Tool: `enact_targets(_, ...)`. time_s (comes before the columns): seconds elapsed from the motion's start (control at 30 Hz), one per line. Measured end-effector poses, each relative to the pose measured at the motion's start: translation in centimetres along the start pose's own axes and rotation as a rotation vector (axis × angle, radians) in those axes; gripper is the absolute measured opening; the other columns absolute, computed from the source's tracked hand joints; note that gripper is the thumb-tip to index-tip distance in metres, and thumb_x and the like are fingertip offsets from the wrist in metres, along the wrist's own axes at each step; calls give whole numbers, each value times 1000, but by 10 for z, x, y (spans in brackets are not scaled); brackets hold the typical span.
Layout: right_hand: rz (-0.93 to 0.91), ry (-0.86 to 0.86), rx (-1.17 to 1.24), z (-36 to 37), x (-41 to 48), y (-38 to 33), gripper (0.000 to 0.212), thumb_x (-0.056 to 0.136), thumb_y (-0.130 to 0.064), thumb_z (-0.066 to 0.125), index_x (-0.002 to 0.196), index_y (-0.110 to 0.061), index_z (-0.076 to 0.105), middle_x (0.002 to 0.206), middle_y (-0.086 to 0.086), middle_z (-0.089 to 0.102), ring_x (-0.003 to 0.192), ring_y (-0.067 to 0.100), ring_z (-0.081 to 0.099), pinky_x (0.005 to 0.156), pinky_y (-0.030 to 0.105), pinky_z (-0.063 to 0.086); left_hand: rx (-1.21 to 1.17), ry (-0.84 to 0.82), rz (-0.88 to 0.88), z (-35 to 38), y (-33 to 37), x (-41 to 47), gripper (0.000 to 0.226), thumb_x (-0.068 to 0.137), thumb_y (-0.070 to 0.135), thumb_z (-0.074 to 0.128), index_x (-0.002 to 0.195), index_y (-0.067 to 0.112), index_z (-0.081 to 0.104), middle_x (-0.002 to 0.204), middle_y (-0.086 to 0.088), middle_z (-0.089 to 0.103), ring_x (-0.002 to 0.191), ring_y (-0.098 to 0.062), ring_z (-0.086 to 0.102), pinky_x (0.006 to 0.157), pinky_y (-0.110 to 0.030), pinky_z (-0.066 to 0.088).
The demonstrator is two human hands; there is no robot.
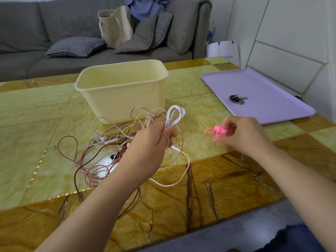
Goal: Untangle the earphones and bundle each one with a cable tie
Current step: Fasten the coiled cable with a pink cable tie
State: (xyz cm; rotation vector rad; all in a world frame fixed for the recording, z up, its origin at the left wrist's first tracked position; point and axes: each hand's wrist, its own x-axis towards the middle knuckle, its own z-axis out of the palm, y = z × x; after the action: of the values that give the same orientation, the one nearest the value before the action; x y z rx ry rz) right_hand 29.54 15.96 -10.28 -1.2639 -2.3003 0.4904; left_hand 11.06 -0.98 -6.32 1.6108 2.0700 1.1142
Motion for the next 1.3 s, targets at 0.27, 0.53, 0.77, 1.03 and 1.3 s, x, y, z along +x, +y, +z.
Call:
enact_targets(0.27, 16, 0, -47, 2, -1, 0, 14, 69, -18, 72, 73, -17, 59, 65, -2, 61, 61, 16, 57, 59, 32, 50, -12, 3, 19, -1, 0, -1, 32, 101, 24, 36, 74, 32, 51, 69, 12, 57, 67, 11, 49, 62, -5, 36)
enact_targets(0.53, 17, -18, 28, -3, -5, -6, 13, 70, -8, 73, 69, -4, 60, 55, -15, 51, 56, -25, 48, 50, 6, 38, -8, 3, 10, -1, -2, 0, 32, 101, 23, 35, 74, 32, 51, 70, 12, 57, 67, 11, 49, 61, -4, 36)
enact_targets(0.77, 35, -127, -53, -10, -3, -8, 4, 78, -12, 72, 82, -12, 71, 68, -13, 60, 57, -10, 53, 49, 6, 34, -16, 25, 3, -3, -1, 0, 31, 101, 23, 36, 76, 29, 53, 69, 11, 57, 67, 12, 49, 62, -3, 36)
enact_targets(1.03, 19, -182, 156, -38, -17, -31, 12, 82, -10, 69, 86, -19, 62, 71, 2, 69, 62, 13, 69, 64, 24, 56, -79, -26, -29, -1, 3, 0, 32, 101, 23, 36, 76, 29, 54, 70, 9, 60, 66, 9, 49, 62, -4, 36)
enact_targets(1.3, 33, -241, 242, -24, -11, -43, 12, 83, -9, 66, 85, -17, 58, 76, -3, 67, 67, 10, 66, 65, 28, 53, -237, -36, -116, -1, 5, -3, 31, 101, 23, 36, 82, 21, 60, 69, 7, 62, 70, -1, 53, 63, -3, 38)
